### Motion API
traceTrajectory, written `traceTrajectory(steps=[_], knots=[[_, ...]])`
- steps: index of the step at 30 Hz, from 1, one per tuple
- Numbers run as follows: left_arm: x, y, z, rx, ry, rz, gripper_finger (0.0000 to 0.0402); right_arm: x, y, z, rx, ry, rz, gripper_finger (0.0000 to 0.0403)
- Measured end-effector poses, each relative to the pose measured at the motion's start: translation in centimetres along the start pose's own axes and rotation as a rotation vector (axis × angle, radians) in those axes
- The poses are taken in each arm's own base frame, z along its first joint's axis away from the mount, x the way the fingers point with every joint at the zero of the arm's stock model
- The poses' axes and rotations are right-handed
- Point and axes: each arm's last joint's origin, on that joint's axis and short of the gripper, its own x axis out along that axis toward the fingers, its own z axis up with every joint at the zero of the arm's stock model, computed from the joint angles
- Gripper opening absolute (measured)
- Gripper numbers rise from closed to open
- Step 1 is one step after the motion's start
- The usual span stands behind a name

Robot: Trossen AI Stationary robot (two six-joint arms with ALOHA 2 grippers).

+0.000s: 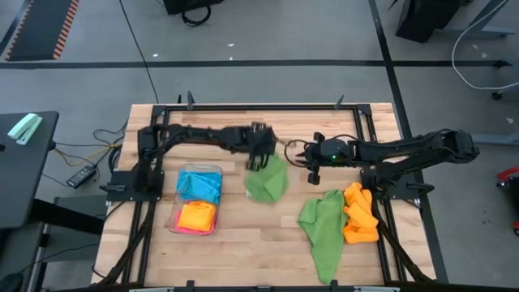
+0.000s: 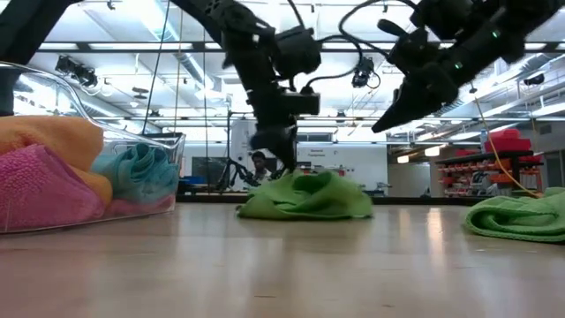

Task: Fold microfiber towels
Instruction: Fold the left green microfiber cloth

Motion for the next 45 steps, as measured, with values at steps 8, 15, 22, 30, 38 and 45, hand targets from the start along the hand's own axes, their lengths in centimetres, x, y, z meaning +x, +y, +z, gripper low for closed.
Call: traceTrajectory(steps=[8,15,22,30,38,45], knots=[[-2.4,2.7,0.9,0.015,-0.311,-0.131,0.0014,-2.2,-1.2,4.7,-0.048,0.076,-0.073,0.0096],[-3.1,2.0,1.3,0.058,-0.420,-0.270,0.0007,-2.3,-2.4,5.2,-0.011,0.063,-0.090,0.0096],[-3.6,1.9,2.7,0.074,-0.426,-0.055,0.0014,-1.3,-2.0,4.2,-0.024,0.033,-0.022,0.0096],[-4.1,3.1,3.6,-0.061,-0.446,0.177,0.0006,-1.1,-2.0,4.2,-0.051,0.021,-0.015,0.0096],[-4.4,3.3,4.0,-0.112,-0.468,0.237,0.0013,-1.1,-2.0,4.2,-0.058,0.022,-0.015,0.0096],[-4.8,3.4,4.3,-0.147,-0.458,0.332,0.0009,-1.1,-1.8,4.2,-0.068,0.023,0.032,0.0096]])
